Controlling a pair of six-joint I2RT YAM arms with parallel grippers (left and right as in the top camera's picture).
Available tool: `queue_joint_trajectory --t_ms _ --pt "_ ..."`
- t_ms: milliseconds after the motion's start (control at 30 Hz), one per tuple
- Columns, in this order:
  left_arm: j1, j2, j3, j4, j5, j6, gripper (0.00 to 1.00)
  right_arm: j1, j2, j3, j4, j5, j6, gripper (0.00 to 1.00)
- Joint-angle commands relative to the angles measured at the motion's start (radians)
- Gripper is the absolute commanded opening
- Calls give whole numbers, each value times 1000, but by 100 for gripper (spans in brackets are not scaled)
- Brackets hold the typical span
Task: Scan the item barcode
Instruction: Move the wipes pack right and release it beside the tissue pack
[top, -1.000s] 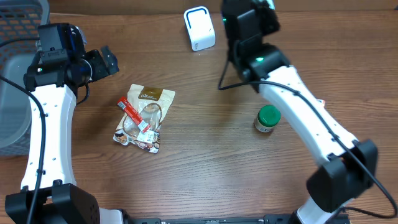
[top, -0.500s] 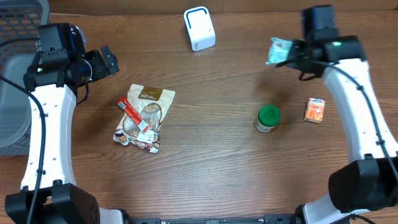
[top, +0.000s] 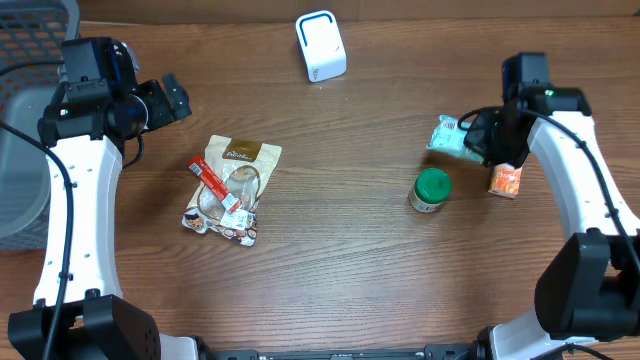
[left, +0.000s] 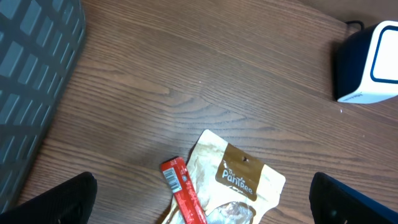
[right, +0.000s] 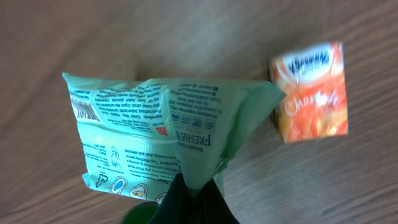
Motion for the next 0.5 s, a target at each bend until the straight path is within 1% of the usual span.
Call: queue_joint_trajectory --t_ms 0,300,467 --pt "-9 -10 22 1 7 -13 100 -4 -32 -71 47 -5 9 3" --pt "-9 -10 22 1 7 -13 100 -4 -32 -197 130 -5 11 3" --pt "-9 -10 22 1 7 -13 100 -3 -32 -214 140 -5 61 4"
